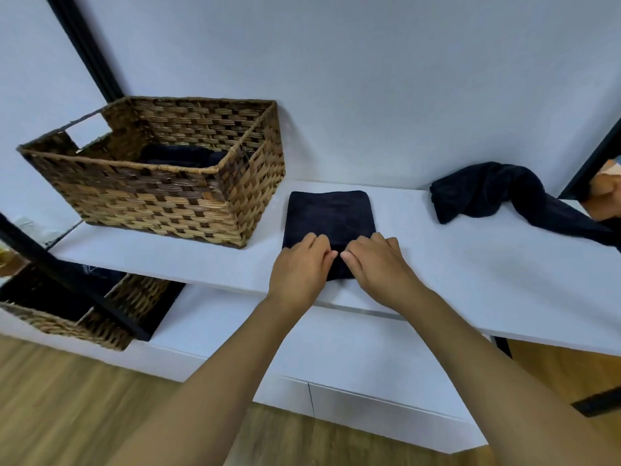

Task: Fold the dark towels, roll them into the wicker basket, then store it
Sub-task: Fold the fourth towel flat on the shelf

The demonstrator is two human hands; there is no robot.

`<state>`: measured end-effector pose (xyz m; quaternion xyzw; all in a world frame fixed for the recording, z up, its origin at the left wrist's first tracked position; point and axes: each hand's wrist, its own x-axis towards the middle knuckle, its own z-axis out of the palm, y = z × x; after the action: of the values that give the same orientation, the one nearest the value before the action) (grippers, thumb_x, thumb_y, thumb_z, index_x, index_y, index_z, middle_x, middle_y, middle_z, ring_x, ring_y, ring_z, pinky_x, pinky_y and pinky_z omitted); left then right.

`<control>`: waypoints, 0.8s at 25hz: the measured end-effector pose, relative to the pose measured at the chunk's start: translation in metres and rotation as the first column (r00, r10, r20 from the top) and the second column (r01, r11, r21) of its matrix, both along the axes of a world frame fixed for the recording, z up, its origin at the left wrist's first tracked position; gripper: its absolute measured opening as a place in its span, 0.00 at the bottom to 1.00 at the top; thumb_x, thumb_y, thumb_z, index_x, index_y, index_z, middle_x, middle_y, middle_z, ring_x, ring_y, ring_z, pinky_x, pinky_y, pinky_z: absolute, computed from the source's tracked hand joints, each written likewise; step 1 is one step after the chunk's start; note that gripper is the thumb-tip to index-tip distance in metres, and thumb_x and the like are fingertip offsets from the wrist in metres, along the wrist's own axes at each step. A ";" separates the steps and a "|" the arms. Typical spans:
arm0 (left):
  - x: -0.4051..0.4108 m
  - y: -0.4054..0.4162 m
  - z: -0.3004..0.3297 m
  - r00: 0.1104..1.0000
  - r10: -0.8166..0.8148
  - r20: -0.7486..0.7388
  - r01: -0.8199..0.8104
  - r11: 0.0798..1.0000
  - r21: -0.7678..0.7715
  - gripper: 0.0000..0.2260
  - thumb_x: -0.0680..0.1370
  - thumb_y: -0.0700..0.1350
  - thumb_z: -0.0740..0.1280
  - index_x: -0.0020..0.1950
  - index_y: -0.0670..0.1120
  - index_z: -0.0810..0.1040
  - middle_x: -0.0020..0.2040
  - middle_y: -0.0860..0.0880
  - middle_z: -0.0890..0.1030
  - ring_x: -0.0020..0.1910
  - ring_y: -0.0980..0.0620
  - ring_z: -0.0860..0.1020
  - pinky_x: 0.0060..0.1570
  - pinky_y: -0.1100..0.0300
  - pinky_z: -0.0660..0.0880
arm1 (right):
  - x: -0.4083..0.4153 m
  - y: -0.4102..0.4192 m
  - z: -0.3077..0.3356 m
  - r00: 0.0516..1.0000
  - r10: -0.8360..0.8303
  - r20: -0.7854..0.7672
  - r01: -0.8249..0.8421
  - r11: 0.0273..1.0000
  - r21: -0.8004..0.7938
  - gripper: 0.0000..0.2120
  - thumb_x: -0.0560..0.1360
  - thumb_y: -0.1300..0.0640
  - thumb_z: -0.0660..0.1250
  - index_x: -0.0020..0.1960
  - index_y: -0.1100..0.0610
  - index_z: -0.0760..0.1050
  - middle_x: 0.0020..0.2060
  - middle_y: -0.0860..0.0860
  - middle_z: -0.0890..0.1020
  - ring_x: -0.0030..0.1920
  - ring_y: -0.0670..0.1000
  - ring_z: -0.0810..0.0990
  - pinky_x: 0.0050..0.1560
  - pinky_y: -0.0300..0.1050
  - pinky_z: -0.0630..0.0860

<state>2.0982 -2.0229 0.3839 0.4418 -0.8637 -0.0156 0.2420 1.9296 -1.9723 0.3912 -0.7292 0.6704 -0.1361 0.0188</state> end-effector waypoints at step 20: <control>0.005 0.012 -0.005 0.996 -0.011 -0.094 0.009 1.000 -0.017 0.11 0.82 0.54 0.64 0.51 0.50 0.83 0.43 0.56 0.78 0.45 0.52 0.71 0.46 0.59 0.62 | -0.021 0.002 -0.012 0.984 0.153 -0.096 -0.166 0.975 -0.145 0.20 0.79 0.41 0.57 0.59 0.55 0.72 0.53 0.51 0.71 0.49 0.53 0.69 0.53 0.51 0.69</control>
<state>2.1035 -2.0106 0.3792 0.4341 -0.8537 -0.0305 0.2859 1.9091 -1.9701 0.3794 -0.7849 0.5976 -0.1543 -0.0543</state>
